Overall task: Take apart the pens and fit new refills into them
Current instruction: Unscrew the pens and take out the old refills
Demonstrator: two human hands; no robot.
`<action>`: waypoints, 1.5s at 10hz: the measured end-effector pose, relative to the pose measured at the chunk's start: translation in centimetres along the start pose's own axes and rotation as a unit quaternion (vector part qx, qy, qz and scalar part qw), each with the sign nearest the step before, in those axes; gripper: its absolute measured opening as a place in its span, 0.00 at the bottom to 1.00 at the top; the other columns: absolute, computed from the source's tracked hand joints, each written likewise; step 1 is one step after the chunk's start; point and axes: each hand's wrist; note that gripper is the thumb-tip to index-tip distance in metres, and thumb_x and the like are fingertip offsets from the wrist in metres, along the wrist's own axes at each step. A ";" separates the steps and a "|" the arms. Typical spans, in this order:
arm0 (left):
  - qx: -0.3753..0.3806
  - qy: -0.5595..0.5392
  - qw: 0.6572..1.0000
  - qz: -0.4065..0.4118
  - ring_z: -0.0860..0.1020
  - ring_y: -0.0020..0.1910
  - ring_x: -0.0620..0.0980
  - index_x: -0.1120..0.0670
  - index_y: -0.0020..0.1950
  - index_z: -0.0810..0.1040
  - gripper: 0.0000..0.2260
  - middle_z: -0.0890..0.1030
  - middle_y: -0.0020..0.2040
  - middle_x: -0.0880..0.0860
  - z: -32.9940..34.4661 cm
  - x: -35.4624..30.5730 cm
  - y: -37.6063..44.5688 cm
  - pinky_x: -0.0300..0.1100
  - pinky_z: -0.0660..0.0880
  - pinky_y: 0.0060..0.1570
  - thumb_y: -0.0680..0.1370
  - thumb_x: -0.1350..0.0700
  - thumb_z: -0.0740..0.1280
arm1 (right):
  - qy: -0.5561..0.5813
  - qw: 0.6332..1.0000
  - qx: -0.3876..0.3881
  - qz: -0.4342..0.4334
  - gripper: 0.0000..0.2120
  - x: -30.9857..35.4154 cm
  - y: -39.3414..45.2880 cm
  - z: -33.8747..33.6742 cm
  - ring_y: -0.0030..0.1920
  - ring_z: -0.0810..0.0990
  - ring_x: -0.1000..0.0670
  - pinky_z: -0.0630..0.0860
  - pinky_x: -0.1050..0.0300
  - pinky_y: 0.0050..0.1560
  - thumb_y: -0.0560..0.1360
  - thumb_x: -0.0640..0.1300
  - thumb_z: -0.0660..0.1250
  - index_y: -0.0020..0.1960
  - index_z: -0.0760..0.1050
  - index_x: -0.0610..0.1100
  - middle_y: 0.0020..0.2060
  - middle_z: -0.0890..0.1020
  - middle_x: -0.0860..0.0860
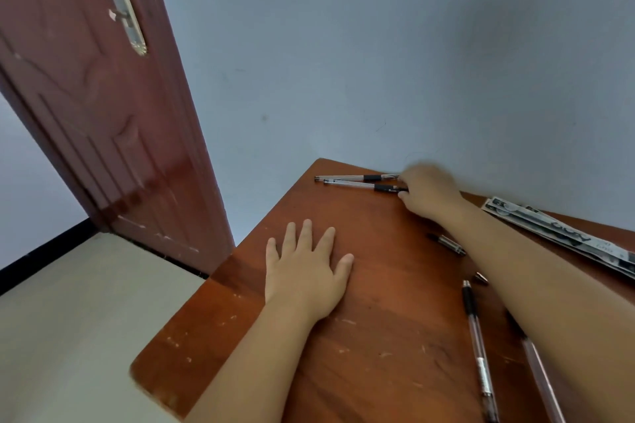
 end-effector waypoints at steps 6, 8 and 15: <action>-0.390 -0.061 0.864 0.312 0.76 0.55 0.52 0.51 0.63 0.66 0.18 0.81 0.54 0.55 -1.2 -7.2 -3.9 0.52 0.68 0.60 0.75 0.46 0.55 | 0.142 0.981 -0.069 -0.112 0.08 -2.3 -18.5 -9.5 0.41 0.78 0.48 0.75 0.54 0.46 0.71 0.43 0.68 0.49 0.79 0.42 0.40 0.82 0.47; -0.311 -0.186 0.847 0.389 0.72 0.34 0.48 0.56 0.58 0.71 0.16 0.77 0.35 0.51 -0.8 -14.1 -5.6 0.38 0.66 0.38 0.78 0.47 0.54 | 0.227 0.957 -0.183 -0.001 0.09 -5.4 -24.5 -8.7 0.31 0.77 0.59 0.70 0.73 0.37 0.60 0.33 0.75 0.38 0.81 0.41 0.32 0.83 0.50; -0.261 -0.127 0.871 0.397 0.73 0.23 0.44 0.51 0.37 0.77 0.14 0.75 0.26 0.46 0.8 -15.8 -5.7 0.33 0.64 0.19 0.75 0.48 0.56 | 0.310 0.911 -0.272 -0.008 0.13 -8.2 -26.0 -4.9 0.43 0.76 0.56 0.68 0.76 0.47 0.69 0.44 0.61 0.44 0.81 0.38 0.36 0.83 0.48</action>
Point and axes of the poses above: each hand's wrist, its own y-axis towards the middle knuckle, its own z-axis out of the palm, x = y × z
